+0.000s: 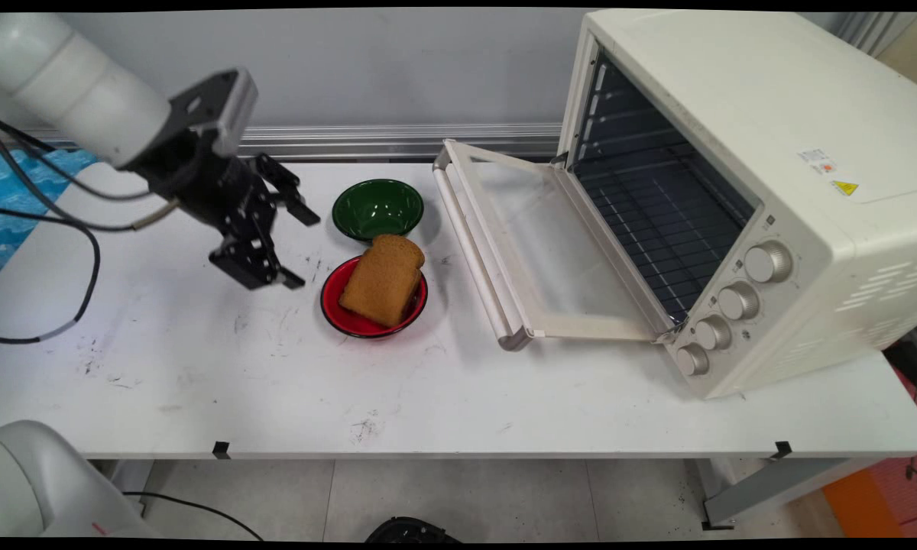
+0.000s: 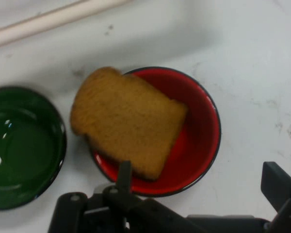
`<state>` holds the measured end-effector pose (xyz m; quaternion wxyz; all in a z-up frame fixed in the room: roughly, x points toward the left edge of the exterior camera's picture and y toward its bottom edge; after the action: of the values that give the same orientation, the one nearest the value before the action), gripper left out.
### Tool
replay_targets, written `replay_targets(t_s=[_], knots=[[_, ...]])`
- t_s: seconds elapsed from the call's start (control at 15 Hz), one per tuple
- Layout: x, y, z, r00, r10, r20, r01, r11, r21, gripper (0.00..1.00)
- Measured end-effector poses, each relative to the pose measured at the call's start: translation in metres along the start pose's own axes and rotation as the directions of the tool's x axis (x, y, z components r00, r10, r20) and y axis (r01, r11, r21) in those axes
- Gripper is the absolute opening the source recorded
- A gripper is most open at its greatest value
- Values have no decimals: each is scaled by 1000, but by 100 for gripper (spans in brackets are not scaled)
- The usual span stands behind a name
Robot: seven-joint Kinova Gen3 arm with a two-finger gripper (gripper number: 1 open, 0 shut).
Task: Close the oven
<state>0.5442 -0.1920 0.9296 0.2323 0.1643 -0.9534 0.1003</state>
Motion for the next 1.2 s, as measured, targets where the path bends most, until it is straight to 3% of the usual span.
replay_targets(t_s=[0.47, 1.2], knots=[[1, -29, -33, 978, -205, -26, 206, 978, 21, 100], [0, -48, -43, 940, -335, -70, 338, 940, 48, 100]])
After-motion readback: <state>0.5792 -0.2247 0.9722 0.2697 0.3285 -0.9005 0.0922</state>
